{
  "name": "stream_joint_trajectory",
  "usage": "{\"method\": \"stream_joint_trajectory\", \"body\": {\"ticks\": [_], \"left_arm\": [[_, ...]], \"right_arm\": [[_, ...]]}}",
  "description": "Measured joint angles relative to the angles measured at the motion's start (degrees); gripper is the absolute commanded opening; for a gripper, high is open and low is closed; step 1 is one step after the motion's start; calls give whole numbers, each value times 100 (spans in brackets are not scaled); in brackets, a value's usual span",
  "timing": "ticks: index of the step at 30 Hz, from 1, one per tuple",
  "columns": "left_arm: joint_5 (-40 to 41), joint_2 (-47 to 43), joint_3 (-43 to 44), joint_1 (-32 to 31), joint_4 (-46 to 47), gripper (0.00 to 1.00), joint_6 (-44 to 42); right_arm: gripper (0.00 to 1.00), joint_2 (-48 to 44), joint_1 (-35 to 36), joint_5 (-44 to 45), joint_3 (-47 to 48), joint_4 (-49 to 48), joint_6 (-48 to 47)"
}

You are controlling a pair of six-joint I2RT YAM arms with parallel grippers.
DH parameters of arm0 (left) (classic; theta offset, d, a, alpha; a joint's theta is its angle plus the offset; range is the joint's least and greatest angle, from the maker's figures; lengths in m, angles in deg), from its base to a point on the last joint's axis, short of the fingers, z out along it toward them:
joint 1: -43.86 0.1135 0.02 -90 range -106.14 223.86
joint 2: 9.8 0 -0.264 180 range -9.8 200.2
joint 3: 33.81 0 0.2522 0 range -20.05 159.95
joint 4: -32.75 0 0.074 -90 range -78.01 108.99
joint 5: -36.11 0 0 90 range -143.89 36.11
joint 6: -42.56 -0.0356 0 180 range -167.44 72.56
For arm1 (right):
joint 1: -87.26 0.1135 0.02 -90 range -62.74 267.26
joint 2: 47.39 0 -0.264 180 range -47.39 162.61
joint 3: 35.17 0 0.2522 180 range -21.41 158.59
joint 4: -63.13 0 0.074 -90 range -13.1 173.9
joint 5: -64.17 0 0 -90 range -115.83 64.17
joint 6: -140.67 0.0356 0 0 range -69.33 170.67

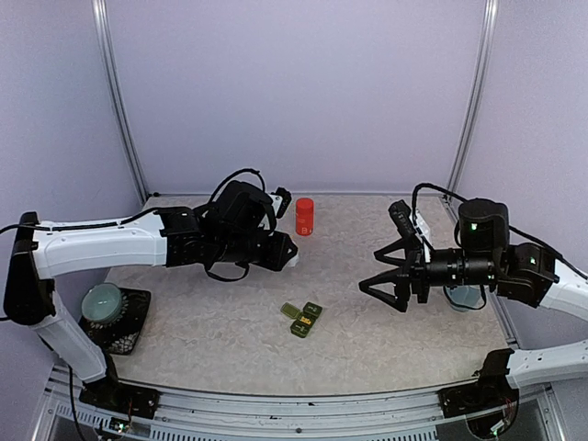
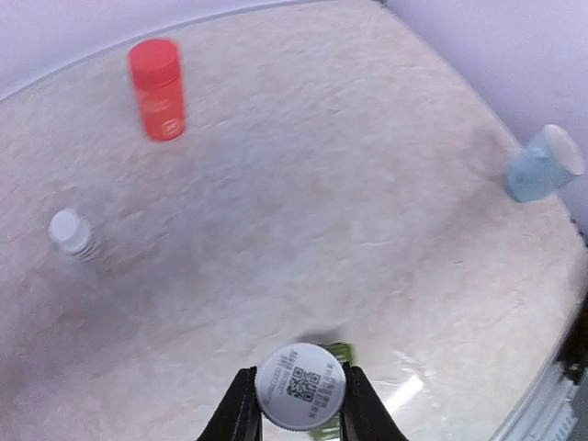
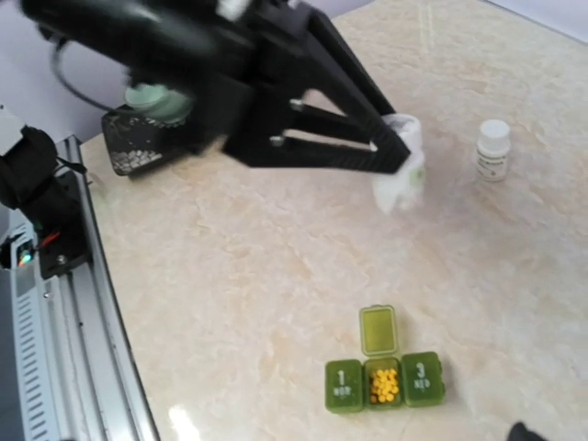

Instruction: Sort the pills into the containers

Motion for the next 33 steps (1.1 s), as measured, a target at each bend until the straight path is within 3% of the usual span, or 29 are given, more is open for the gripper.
{"method": "stream_joint_trajectory", "body": {"ticks": [6,12,24,28,33], "left_arm": [[435,232,-815,920,98,19,68],[658,697,-1080,1574,431,17,216],[844,1526,-1064,2055,1014,16,330],[960,1576,-1064,2114,1268,22,330],[1027,1703,-1064,2175,1519,23,326]], "right_arm": [[100,-109,-2,136,-37,-2,-28],[100,-319,-2,195,-133,-4,-44],[100,-586,-2,238,-407,-42,-13],[100,-623,-2,234,-461,-98,11],[100,-625,-2,227,-520,-162,44]]}}
